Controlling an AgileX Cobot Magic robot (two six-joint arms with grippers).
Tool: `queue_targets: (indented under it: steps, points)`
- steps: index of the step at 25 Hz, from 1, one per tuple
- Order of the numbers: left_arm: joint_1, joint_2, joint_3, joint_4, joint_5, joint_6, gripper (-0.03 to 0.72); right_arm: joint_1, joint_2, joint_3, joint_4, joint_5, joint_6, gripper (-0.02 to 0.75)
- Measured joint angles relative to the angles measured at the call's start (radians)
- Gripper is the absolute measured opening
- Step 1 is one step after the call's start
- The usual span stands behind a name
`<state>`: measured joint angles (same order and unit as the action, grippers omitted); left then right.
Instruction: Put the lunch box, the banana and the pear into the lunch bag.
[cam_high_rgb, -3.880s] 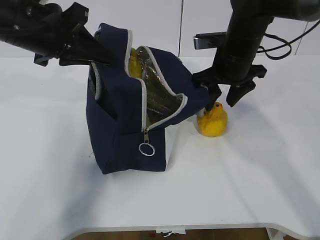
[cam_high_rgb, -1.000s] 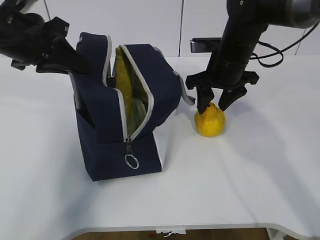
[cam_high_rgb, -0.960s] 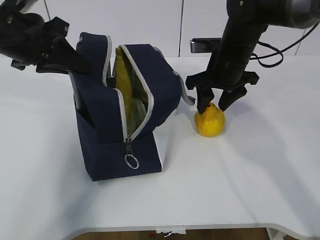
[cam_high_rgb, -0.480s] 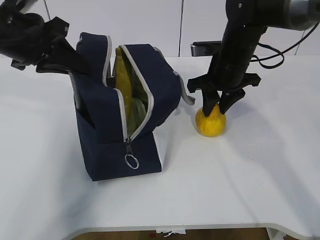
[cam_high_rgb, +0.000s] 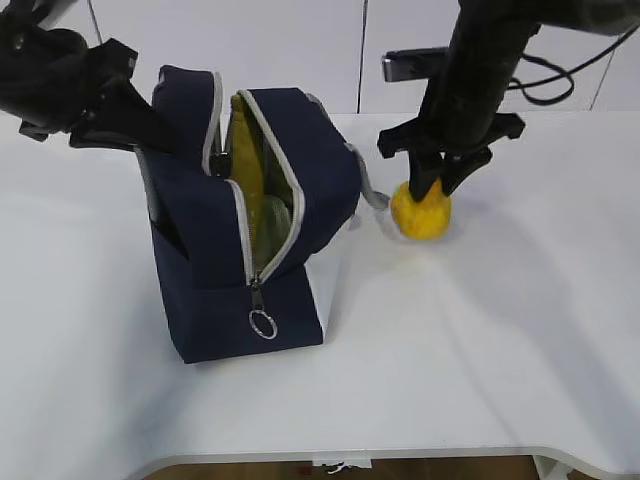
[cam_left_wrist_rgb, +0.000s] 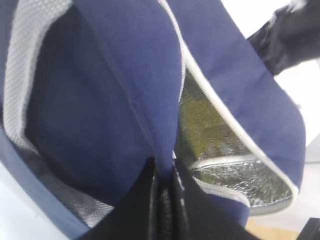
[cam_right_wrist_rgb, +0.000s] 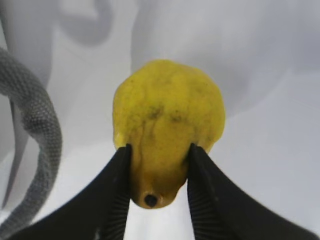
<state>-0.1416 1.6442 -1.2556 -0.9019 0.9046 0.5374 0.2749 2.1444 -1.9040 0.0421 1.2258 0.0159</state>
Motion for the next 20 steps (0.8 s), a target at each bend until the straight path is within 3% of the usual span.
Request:
queue_targets:
  steps: [6, 9, 15, 20]
  points:
    - [0.0, 0.0, 0.0, 0.017, 0.004, 0.0, 0.004, 0.0, -0.095, -0.017, -0.174, 0.004, 0.013, 0.251]
    - [0.0, 0.0, 0.0, 0.017, 0.013, 0.0, 0.004, 0.0, -0.14, -0.037, -0.159, 0.013, 0.017, 0.251]
    - [0.0, 0.0, 0.0, 0.033, 0.025, 0.0, 0.004, 0.0, -0.161, -0.181, 0.013, 0.026, 0.005, 0.251]
    - [0.0, 0.0, 0.0, 0.04, 0.029, 0.0, 0.004, 0.0, -0.165, -0.263, 0.29, 0.027, -0.06, 0.251]
